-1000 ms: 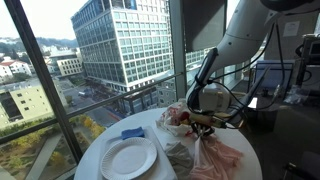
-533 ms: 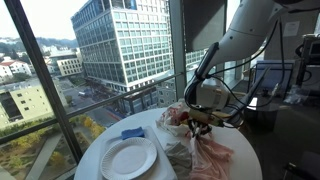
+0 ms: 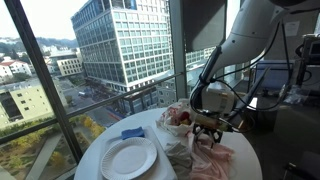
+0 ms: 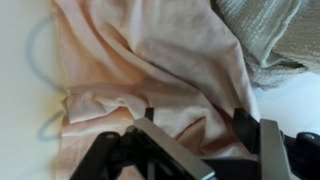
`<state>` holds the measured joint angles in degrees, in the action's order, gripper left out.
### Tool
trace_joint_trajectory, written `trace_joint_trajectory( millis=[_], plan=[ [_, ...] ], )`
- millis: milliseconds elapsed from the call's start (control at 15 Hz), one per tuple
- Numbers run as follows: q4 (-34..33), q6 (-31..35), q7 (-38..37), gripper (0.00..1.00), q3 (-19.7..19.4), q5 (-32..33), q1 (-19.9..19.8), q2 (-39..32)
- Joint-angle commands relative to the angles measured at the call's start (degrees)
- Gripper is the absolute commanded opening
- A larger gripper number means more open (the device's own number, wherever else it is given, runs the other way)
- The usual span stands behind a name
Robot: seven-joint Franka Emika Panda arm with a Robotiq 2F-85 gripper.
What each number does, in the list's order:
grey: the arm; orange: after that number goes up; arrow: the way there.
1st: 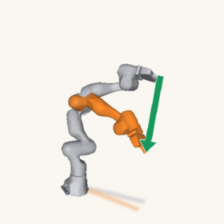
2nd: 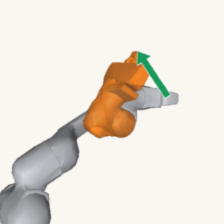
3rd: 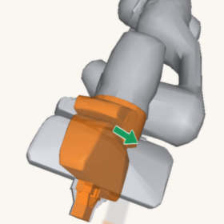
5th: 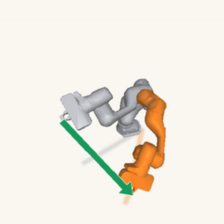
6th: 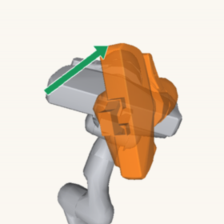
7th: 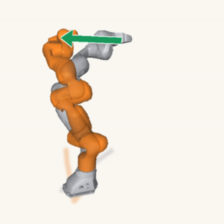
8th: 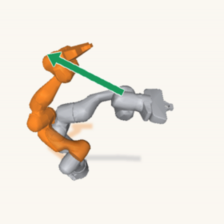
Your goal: Unfold the peach t-shirt.
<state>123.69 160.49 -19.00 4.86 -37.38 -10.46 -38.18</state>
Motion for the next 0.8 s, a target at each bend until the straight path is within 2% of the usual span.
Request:
trace_joint_trajectory(
  millis=[0,267,733],
  plan=[
    [3.9,1.2,-0.8,1.00,-4.1,-0.4,1.0,1.0],
    [4.6,1.8,-1.4,1.00,-6.8,0.3,1.4,0.1],
    [2.4,1.4,-8.8,1.00,-13.1,7.4,8.4,-3.5]
  ],
)
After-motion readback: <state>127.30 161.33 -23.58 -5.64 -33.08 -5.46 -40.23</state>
